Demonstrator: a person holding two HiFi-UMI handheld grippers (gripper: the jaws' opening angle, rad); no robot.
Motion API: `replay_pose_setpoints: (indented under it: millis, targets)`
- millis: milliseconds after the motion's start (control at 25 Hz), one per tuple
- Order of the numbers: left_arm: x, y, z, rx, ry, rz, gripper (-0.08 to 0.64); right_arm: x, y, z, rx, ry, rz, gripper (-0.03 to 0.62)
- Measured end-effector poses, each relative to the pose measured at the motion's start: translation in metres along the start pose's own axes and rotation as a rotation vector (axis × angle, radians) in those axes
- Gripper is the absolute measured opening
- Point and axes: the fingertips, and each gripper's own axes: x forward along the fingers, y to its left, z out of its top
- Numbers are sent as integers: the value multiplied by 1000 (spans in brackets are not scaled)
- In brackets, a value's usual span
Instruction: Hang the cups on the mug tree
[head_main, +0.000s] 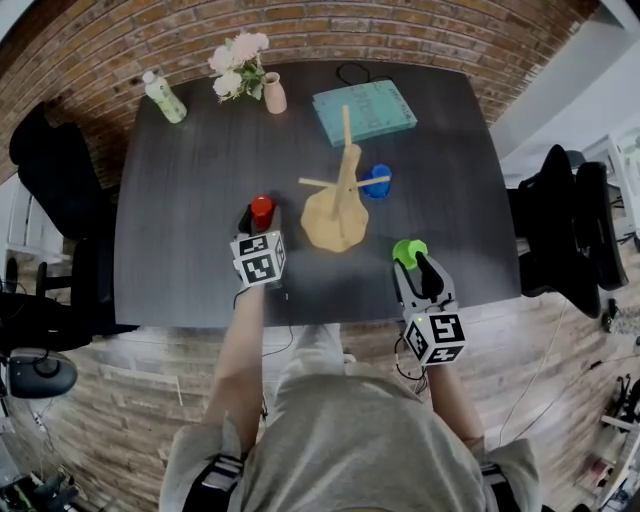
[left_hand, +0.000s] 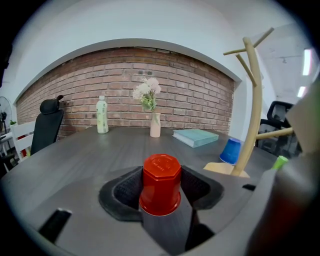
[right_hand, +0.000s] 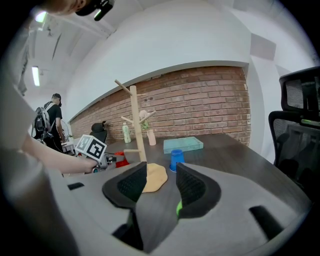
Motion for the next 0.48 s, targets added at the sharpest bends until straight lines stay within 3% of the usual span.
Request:
replay_pose_setpoints:
  millis: [480]
  targets:
    - [-28, -12, 28, 8, -56, -31, 225, -14, 4, 7, 5, -37, 6, 184]
